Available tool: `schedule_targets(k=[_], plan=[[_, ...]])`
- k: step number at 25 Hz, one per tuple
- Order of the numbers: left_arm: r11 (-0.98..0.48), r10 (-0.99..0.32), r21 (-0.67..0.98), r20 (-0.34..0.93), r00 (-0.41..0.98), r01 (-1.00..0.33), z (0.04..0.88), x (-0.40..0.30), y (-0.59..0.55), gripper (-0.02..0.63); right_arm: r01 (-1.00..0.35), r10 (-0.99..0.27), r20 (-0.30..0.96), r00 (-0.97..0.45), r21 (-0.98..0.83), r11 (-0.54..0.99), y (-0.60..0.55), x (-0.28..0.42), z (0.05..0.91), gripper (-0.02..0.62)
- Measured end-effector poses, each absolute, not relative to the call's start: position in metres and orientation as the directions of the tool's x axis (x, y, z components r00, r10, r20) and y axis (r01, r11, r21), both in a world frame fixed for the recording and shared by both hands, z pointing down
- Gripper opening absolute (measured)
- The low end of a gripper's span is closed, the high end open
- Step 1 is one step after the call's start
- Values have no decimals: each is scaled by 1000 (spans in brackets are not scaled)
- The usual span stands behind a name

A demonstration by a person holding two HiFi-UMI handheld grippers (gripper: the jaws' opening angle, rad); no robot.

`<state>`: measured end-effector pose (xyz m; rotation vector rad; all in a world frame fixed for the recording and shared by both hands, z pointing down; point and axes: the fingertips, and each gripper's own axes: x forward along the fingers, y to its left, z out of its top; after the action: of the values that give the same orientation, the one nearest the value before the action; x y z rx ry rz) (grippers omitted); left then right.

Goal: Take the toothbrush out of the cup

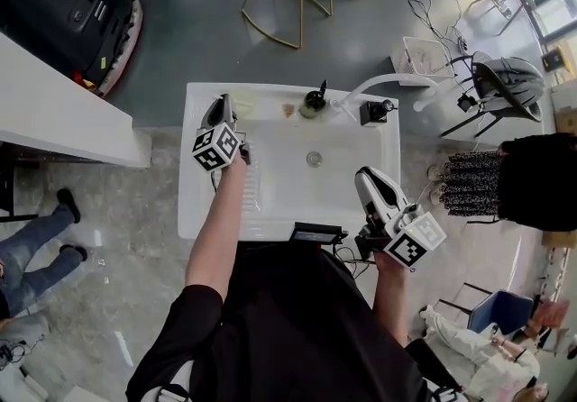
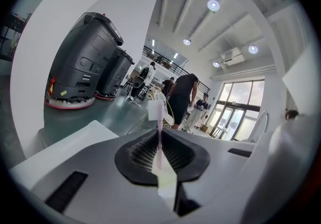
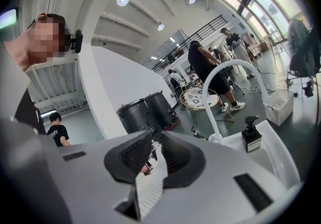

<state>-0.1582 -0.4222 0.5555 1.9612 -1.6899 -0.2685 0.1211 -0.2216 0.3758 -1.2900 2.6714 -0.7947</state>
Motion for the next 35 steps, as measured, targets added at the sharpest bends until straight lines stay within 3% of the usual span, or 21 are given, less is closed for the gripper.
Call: schedule_targets(k=[8,17,35], plan=[[-125,-971,524,109,211,-843,513,-163,-413,26,-693,-737,133,-663,-483,535,-226,119,375,48],[-294,-946,544,-46,322,-786,429,-146,-383,26,-663,-718,98,-689,-486,569,-239,118,372,48],[-541,-796,590,-130,591,-600,356,-84,-323,25,-653,-681,91,-726,-402,642,-243,104,368,48]])
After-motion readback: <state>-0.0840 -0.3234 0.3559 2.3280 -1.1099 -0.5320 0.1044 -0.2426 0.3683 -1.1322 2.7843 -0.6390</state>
